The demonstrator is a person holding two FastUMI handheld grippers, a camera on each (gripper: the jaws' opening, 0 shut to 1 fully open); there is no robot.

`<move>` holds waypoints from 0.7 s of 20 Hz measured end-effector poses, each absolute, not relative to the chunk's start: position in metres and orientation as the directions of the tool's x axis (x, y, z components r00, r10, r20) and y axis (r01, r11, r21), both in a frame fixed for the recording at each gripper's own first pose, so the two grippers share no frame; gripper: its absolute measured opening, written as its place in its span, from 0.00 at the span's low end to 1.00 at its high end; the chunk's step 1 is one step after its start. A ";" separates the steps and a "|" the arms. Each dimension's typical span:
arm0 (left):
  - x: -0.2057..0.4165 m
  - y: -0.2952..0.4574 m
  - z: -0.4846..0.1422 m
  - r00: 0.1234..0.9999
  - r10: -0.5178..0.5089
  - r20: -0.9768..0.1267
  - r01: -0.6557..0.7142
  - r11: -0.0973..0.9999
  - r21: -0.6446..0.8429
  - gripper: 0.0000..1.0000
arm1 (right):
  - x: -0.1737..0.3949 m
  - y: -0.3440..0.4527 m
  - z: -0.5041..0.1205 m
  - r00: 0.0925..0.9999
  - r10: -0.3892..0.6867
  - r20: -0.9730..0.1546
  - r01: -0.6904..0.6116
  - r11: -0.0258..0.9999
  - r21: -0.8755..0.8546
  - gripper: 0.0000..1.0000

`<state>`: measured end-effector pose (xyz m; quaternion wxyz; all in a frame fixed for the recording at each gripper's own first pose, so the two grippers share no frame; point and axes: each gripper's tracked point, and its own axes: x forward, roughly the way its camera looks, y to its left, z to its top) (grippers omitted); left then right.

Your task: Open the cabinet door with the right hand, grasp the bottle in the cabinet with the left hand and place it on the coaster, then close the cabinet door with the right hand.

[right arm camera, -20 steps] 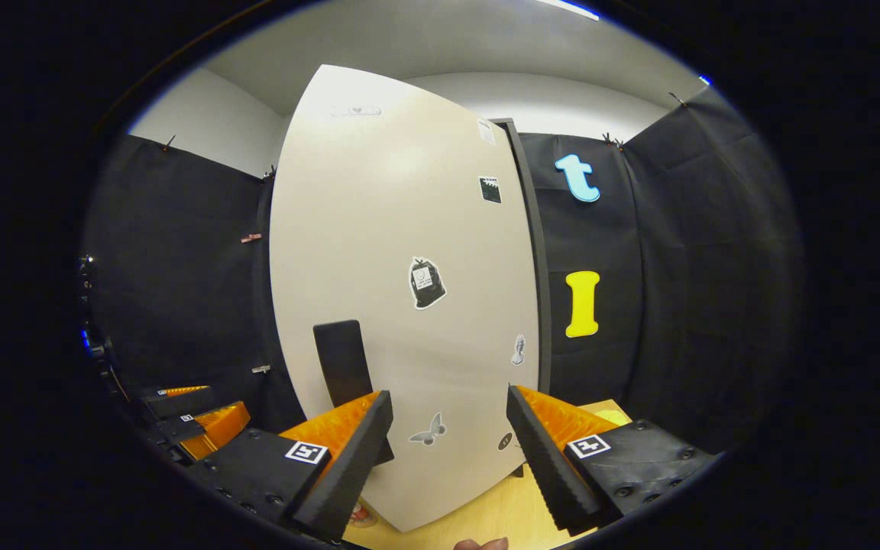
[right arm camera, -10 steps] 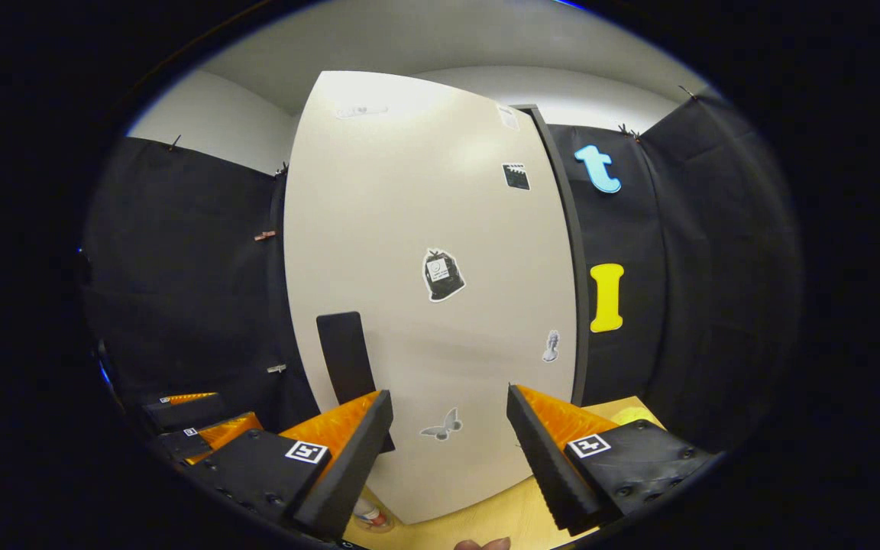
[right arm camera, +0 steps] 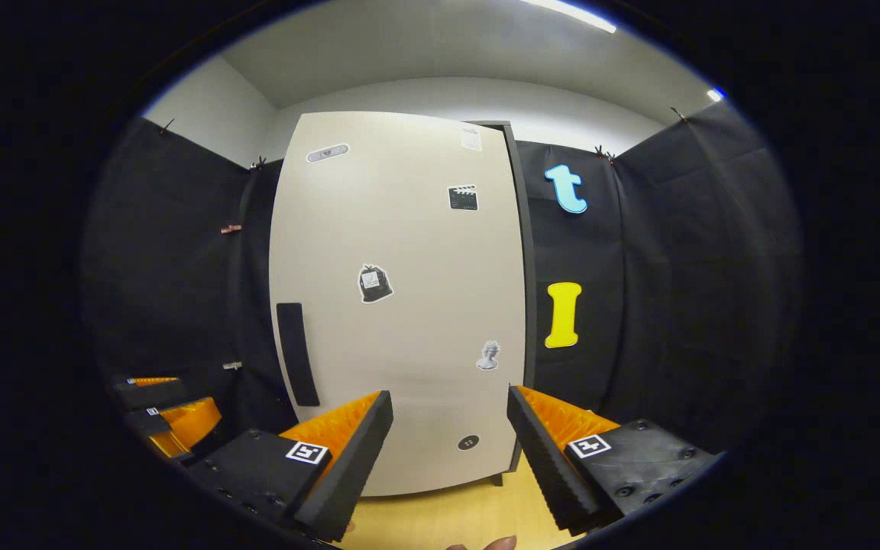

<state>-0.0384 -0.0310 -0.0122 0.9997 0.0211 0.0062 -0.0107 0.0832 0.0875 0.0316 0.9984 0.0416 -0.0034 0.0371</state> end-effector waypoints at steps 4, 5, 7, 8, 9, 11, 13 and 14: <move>-0.039 -0.038 -0.010 0.999 -0.035 -0.009 0.035 0.999 0.038 0.93 | 0.075 0.084 0.023 0.998 0.058 -0.010 -0.057 0.995 0.077 0.98; -0.040 -0.039 -0.008 0.999 -0.038 -0.008 0.038 0.999 0.037 0.93 | 0.072 0.083 0.023 0.998 0.054 -0.006 -0.054 0.995 0.079 0.98; -0.041 -0.042 -0.005 0.999 -0.041 0.000 0.041 0.998 0.038 0.93 | 0.067 0.080 0.023 0.999 0.045 0.000 -0.045 0.996 0.082 0.98; -0.041 -0.043 -0.004 0.999 -0.043 0.003 0.043 0.998 0.038 0.93 | 0.064 0.078 0.022 0.999 0.038 0.003 -0.038 0.996 0.083 0.98; -0.042 -0.045 -0.005 0.999 -0.047 0.003 0.047 0.998 0.039 0.93 | 0.062 0.075 0.021 1.000 0.030 0.002 -0.030 0.996 0.080 0.98; -0.042 -0.048 -0.005 0.999 -0.053 0.003 0.053 0.998 0.042 0.93 | 0.060 0.073 0.019 1.000 0.023 -0.001 -0.023 0.997 0.078 0.98; -0.042 -0.051 -0.004 0.998 -0.057 0.008 0.057 0.998 0.041 0.93 | 0.058 0.070 0.015 1.000 0.014 -0.008 -0.013 0.997 0.079 0.98; -0.042 -0.052 -0.002 0.998 -0.060 0.012 0.059 0.997 0.039 0.93 | 0.056 0.069 0.014 1.000 0.009 -0.010 -0.008 0.997 0.079 0.98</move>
